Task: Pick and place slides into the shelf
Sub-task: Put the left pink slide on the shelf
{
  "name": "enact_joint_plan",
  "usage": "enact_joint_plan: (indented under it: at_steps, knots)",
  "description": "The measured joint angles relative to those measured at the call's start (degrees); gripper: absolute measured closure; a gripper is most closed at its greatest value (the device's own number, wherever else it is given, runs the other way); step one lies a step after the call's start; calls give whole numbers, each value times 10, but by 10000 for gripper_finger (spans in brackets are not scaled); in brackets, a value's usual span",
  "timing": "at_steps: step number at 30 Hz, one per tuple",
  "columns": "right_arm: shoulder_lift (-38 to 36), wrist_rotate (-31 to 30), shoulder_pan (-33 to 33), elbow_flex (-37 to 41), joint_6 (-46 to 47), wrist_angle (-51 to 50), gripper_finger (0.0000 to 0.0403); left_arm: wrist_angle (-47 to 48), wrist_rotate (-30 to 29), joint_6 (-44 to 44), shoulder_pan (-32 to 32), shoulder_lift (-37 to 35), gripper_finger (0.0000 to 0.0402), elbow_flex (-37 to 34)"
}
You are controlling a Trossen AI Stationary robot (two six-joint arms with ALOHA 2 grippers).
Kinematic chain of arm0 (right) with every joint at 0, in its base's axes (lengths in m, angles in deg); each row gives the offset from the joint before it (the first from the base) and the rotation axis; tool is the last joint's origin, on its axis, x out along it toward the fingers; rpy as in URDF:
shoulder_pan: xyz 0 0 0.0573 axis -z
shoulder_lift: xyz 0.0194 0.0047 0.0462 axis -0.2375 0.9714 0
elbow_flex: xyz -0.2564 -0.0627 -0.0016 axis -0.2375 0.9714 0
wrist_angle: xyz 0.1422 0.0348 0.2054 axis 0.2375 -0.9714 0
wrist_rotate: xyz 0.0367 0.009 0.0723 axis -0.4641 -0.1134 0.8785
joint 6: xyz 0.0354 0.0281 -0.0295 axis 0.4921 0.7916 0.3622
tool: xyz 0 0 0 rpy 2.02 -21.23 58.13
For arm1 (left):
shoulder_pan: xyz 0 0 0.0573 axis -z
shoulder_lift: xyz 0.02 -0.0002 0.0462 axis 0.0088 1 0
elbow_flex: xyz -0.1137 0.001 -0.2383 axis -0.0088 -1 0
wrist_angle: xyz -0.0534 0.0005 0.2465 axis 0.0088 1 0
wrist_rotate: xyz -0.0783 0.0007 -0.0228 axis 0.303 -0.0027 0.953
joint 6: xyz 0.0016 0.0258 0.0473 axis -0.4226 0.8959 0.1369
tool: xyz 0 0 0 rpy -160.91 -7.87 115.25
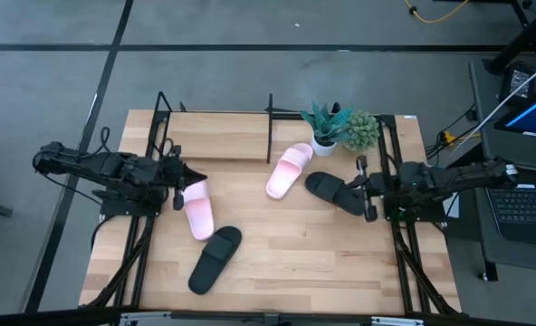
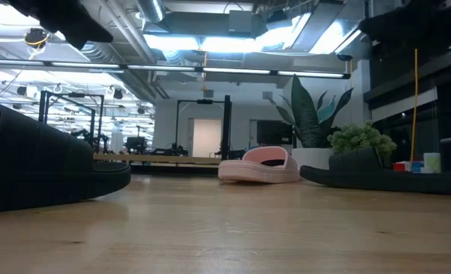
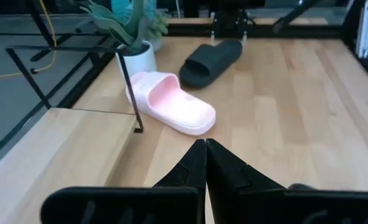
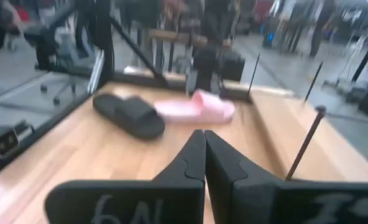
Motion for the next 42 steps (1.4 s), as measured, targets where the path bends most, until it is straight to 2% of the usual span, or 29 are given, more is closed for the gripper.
enact_joint_plan:
  at_steps: [3, 7, 13, 20, 24, 30, 42]
  knots:
    - [54, -1, -8, -27, 5, 0, 400, 2, -27, 0, 25, 17, 401, 0]
    - [115, -8, -30, -58, 5, 0, 400, 2, -28, -24, 62, 29, 401, 0]
    - [181, -98, -73, -77, 11, 5, 400, 6, -34, -61, 117, 43, 401, 0]
    - [228, -141, -109, -77, 44, 29, 399, 50, -38, -155, 166, 61, 401, 1]
    - [244, -154, -120, -77, 30, 64, 399, 116, -40, -229, 180, 85, 401, 31]
    - [269, -155, -124, -77, 28, 90, 399, 195, -40, -302, 201, 160, 401, 98]
    - [314, -155, -115, -76, 2, 126, 399, 375, -36, -494, 255, 375, 401, 213]
